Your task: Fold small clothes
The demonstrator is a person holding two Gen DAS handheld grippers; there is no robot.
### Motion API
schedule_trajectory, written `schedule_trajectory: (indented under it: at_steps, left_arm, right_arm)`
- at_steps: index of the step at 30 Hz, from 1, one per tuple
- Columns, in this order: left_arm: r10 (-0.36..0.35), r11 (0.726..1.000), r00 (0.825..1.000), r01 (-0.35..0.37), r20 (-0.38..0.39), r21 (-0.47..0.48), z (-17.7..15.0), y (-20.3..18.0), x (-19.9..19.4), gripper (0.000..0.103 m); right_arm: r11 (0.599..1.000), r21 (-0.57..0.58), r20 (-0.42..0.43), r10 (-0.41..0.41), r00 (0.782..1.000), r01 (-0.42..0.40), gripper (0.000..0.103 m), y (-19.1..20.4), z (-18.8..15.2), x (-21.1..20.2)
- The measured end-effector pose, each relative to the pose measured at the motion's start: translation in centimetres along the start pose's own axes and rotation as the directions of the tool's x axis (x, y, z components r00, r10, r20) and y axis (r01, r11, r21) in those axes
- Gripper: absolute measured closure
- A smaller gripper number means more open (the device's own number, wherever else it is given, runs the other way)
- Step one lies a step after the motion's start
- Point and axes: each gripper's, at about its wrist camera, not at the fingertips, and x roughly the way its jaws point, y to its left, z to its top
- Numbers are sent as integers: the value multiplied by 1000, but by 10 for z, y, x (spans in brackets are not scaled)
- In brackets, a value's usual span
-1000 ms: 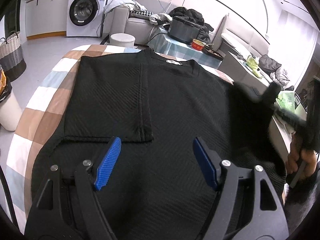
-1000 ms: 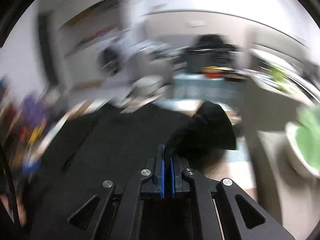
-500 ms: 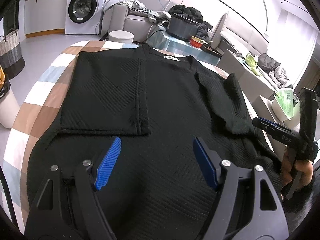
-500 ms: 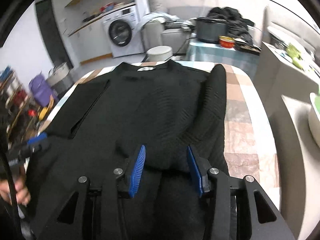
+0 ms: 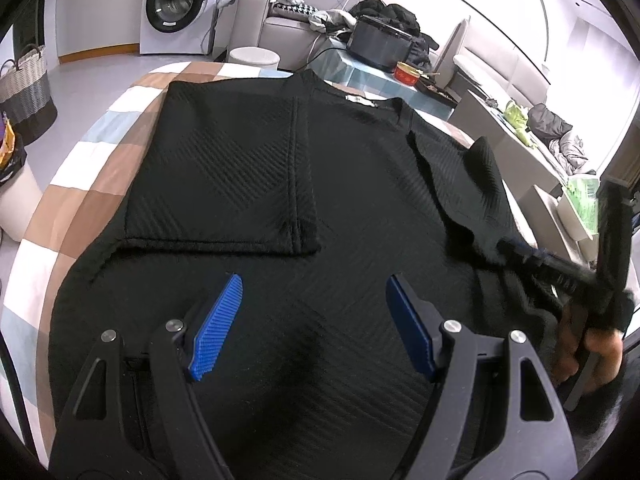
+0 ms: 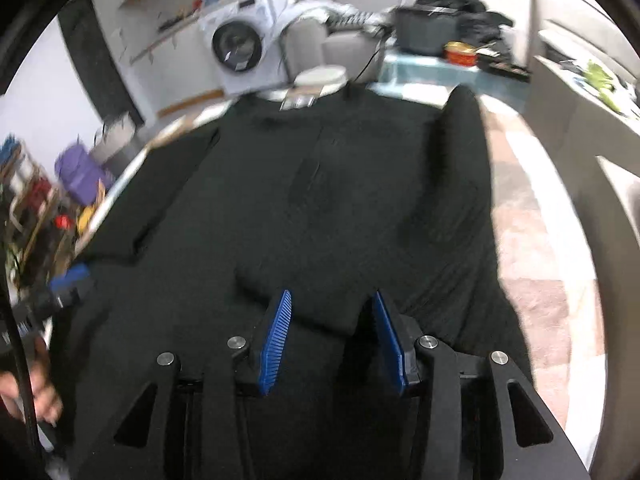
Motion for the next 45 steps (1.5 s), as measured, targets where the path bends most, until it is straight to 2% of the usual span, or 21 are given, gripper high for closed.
schedule_trajectory:
  at_steps: [2, 5, 7, 10, 14, 17, 19, 21, 25, 28, 30, 32, 35, 37, 40, 45]
  left_arm:
    - [18, 1000, 1000, -17, -7, 7, -1, 0, 4, 31]
    - [54, 998, 998, -54, -17, 32, -4, -2, 10, 31]
    - [77, 996, 997, -76, -29, 49, -6, -2, 13, 31]
    - [96, 994, 995, -94, -26, 63, -9, -2, 11, 31]
    - [103, 992, 995, -102, -14, 71, -13, -3, 6, 31]
    - [105, 991, 994, -104, -8, 88, -16, -9, 1, 30]
    - [109, 988, 994, -108, -4, 107, -21, -14, -2, 23]
    - [108, 987, 994, -107, -1, 120, -27, -17, -4, 22]
    - [119, 985, 993, -118, -6, 122, -42, -15, -10, 17]
    - [125, 985, 992, -125, 4, 119, -54, -14, -20, 14]
    - [123, 985, 992, -125, 24, 119, -62, -15, -29, 0]
    - [126, 984, 991, -131, 48, 117, -70, -15, -40, 1]
    - [122, 984, 990, -130, 68, 121, -86, -17, -55, 1]
    - [120, 984, 989, -130, 82, 122, -96, -17, -66, 1]
    - [122, 984, 988, -133, 96, 119, -110, -13, -84, 1]
    - [147, 984, 980, -158, 134, 77, -123, 8, -116, 1]
  right_arm:
    - [999, 41, 11, -17, 1000, 17, 59, -5, 3, 1]
    - [996, 64, -27, -68, 997, 70, 62, -8, 4, 15]
    - [996, 38, -39, -83, 996, 84, 62, -5, 3, 25]
    - [984, -46, -30, -172, 985, 171, 62, -1, 0, 26]
    - [972, -36, -44, -233, 971, 232, 62, -14, -5, 19]
    - [973, -58, -14, -224, 974, 223, 61, -5, -13, 2]
    - [983, -69, -4, -172, 985, 171, 59, 3, -21, -7]
    - [988, -77, -23, -132, 991, 130, 59, 9, -27, -5]
    - [978, -135, -70, -168, 983, 158, 58, 16, -43, 4]
    - [980, -103, -75, -176, 982, 168, 58, 10, -48, -7]
    - [984, -89, -45, -155, 987, 151, 58, 8, -53, -21]
    - [987, -94, -15, -130, 991, 128, 54, 11, -62, -38]
    - [986, -117, 21, -118, 993, 119, 39, 19, -77, -59]
    - [984, -136, 47, -105, 993, 110, 22, 25, -89, -75]
    - [983, -146, 80, -96, 992, 107, 13, 30, -104, -94]
    - [986, -128, 84, -100, 991, 110, 5, 26, -123, -111]
